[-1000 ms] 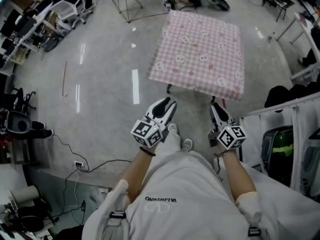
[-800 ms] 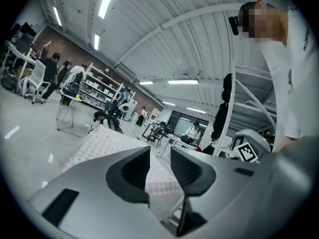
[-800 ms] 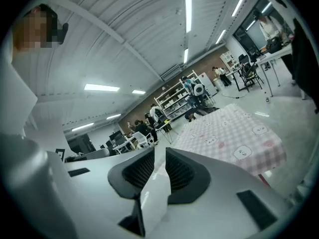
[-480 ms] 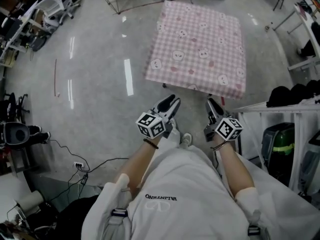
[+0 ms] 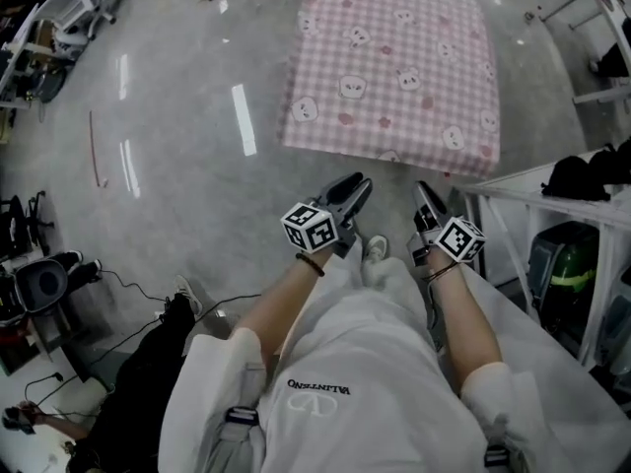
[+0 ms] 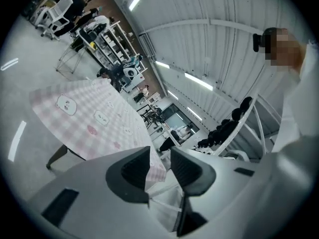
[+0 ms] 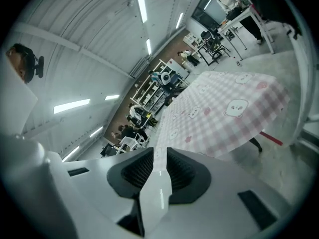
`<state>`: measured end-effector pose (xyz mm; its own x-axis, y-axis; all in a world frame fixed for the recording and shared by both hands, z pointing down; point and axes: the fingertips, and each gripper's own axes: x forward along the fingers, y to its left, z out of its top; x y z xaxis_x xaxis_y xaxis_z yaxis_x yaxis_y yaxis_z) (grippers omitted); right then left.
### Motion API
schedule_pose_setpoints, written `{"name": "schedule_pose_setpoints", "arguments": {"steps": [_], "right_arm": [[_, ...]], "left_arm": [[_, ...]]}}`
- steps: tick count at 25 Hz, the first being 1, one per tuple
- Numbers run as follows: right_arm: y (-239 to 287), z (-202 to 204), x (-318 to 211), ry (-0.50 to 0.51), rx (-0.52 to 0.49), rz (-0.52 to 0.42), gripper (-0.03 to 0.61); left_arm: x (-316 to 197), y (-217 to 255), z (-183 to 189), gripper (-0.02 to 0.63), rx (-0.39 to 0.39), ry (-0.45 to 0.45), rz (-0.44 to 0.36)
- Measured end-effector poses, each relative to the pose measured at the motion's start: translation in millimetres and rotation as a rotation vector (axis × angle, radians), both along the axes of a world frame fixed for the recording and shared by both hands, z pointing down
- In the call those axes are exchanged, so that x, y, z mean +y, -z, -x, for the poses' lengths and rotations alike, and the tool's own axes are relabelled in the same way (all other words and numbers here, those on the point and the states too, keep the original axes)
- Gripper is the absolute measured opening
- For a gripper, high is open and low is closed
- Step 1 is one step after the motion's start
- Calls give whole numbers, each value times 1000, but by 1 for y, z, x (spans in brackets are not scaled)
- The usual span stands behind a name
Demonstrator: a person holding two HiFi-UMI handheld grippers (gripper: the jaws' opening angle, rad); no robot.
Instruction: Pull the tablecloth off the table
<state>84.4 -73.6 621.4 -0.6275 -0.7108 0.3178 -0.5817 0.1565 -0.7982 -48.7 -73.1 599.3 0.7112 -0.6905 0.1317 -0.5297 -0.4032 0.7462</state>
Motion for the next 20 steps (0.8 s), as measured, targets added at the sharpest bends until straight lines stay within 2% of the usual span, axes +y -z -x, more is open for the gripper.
{"name": "schedule_pose_setpoints", "arguments": {"steps": [6, 13, 20], "right_arm": [[-36, -11, 1, -84, -73, 79, 94], [-66, -18, -10, -108, -127, 127, 95], [-101, -27, -22, -145, -197, 153, 100]], "left_arm": [[-6, -42, -7, 112, 94, 22, 95], [-8, -75, -11, 113, 166, 76, 173], [-16, -110, -21, 112, 197, 117, 217]]}}
